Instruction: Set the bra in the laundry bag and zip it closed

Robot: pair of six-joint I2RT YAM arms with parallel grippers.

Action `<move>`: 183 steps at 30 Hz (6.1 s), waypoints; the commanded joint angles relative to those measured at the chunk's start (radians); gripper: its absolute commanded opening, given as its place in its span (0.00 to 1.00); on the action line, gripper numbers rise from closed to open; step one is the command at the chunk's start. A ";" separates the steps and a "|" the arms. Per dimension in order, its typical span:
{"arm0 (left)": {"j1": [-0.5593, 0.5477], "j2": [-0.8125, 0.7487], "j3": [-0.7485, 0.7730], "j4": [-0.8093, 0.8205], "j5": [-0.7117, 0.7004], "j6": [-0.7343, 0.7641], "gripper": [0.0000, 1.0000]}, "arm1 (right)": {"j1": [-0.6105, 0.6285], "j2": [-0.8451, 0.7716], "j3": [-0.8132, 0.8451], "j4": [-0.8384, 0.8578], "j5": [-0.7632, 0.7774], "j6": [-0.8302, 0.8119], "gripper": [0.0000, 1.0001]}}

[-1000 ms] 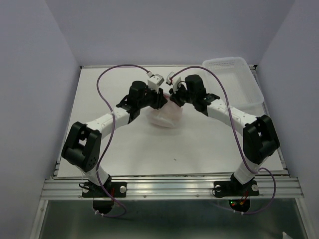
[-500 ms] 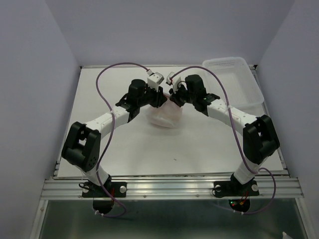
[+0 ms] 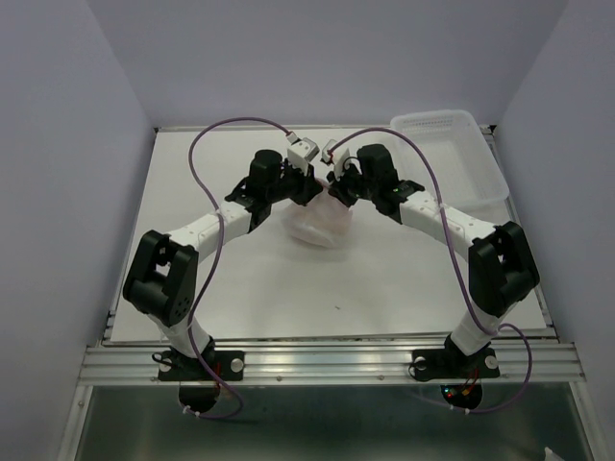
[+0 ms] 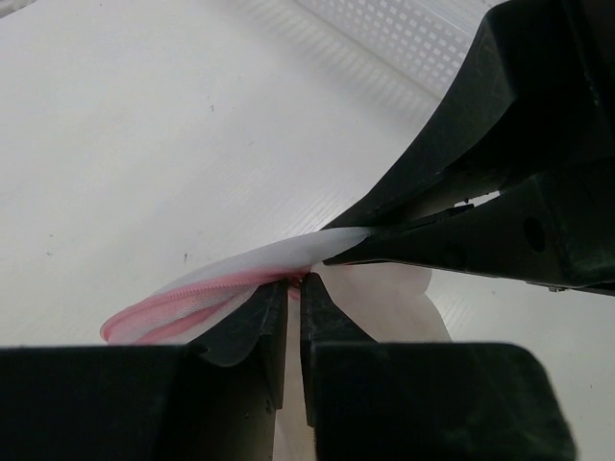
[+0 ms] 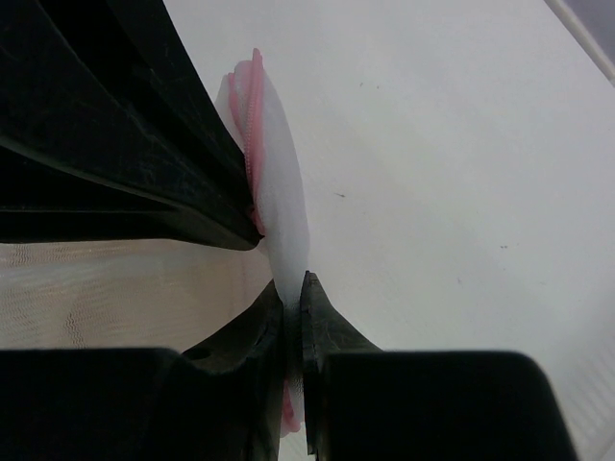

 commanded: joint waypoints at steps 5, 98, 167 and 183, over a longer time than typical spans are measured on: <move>-0.003 -0.063 0.001 -0.003 -0.030 0.039 0.04 | 0.008 -0.036 0.033 0.027 0.026 0.010 0.09; 0.017 -0.120 0.007 -0.216 -0.498 -0.252 0.00 | 0.074 -0.208 -0.092 0.028 -0.132 -0.152 0.01; -0.040 -0.230 0.007 -0.276 -0.449 -0.447 0.00 | 0.107 0.114 0.181 0.043 -0.091 -0.188 0.18; 0.022 -0.160 0.043 -0.380 -0.611 -0.466 0.00 | 0.107 -0.055 0.002 0.056 -0.079 -0.247 0.01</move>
